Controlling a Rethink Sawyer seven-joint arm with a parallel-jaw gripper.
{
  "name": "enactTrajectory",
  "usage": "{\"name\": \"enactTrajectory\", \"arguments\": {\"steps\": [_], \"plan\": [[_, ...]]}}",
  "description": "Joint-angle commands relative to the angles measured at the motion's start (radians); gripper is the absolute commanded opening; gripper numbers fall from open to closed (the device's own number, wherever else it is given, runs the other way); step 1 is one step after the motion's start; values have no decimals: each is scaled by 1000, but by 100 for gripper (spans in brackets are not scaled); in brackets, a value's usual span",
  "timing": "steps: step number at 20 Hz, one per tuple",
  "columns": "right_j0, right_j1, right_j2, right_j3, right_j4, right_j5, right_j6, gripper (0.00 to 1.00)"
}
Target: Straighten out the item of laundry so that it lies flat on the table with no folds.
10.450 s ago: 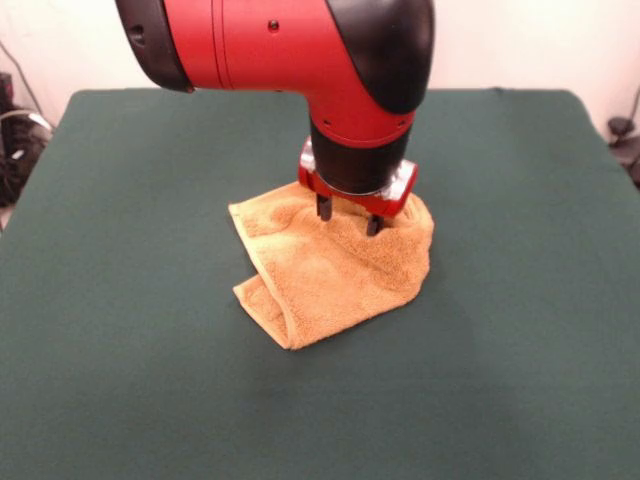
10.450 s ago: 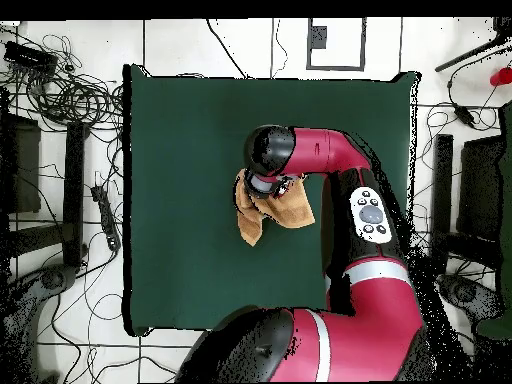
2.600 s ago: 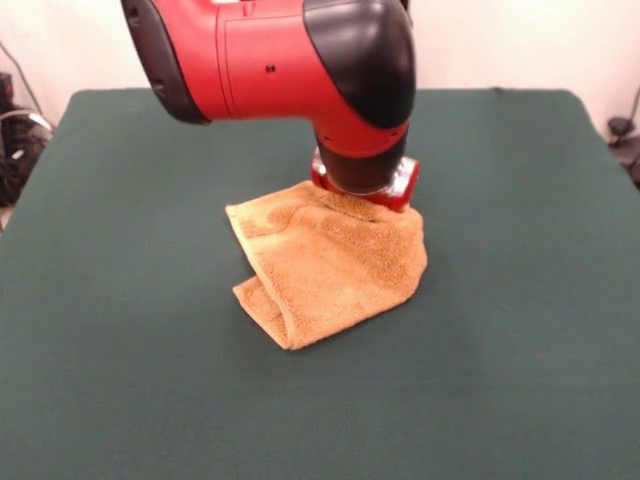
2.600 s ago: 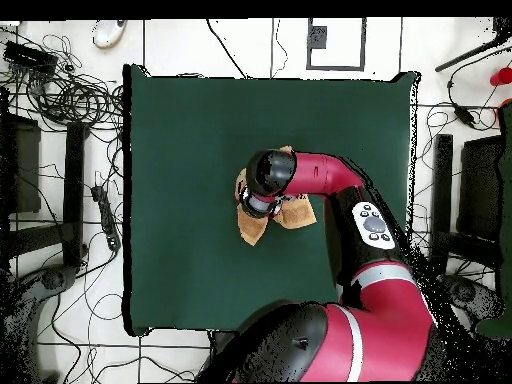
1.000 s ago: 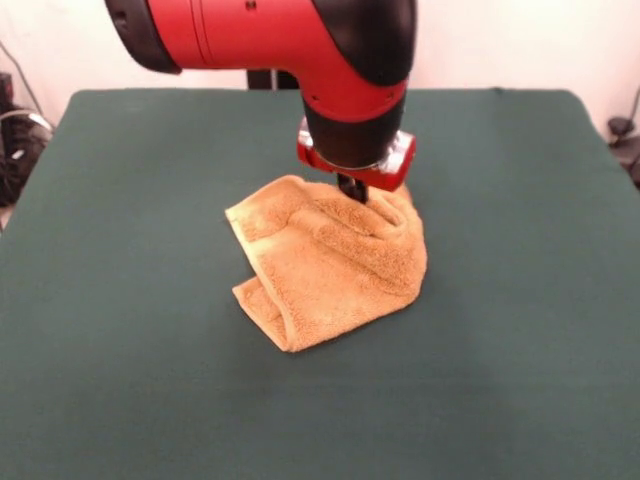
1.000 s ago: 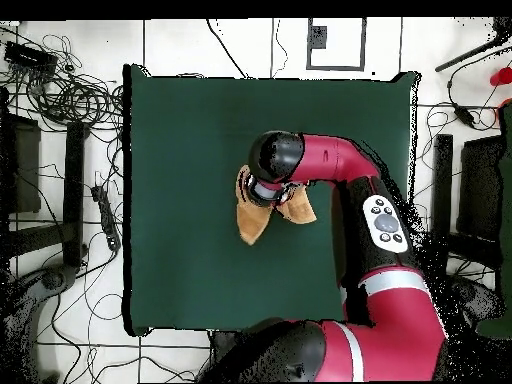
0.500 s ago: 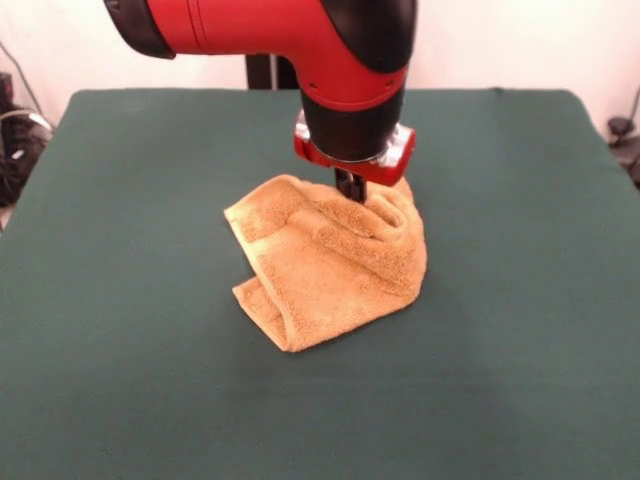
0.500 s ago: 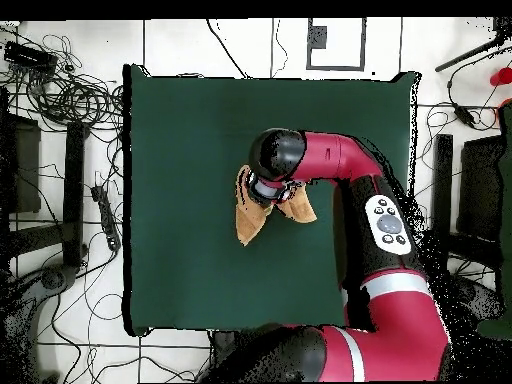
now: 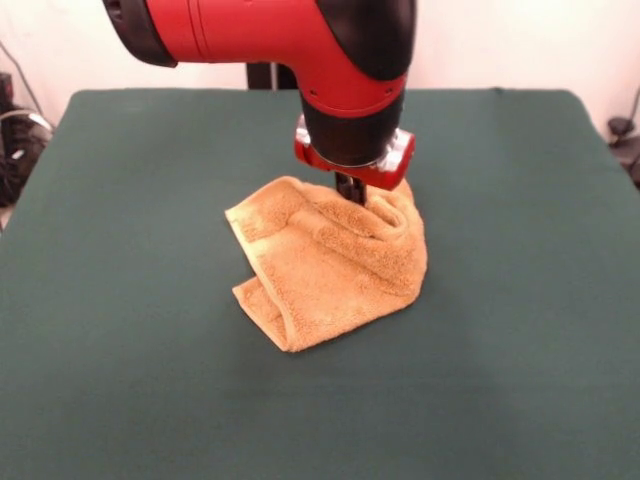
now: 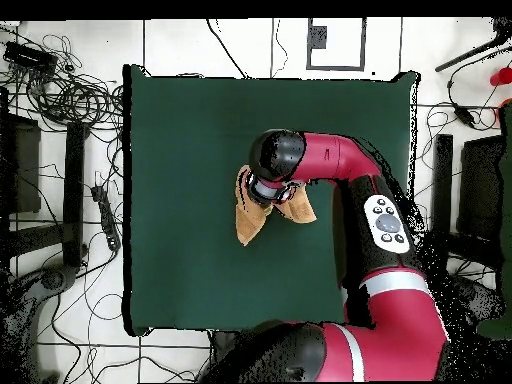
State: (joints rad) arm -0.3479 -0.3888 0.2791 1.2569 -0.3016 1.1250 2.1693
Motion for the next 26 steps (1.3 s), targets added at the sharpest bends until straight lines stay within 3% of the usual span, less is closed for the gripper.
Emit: {"name": "enactTrajectory", "arguments": {"steps": [1, 9, 10, 26], "plan": [[41, 85, 92, -7, -16, -7, -147, 0], [44, 80, 88, -1, -25, -40, -135, 0], [44, 78, 88, 2, -27, -42, -134, 100], [41, 81, 96, -10, -12, -36, -126, 100]]}}
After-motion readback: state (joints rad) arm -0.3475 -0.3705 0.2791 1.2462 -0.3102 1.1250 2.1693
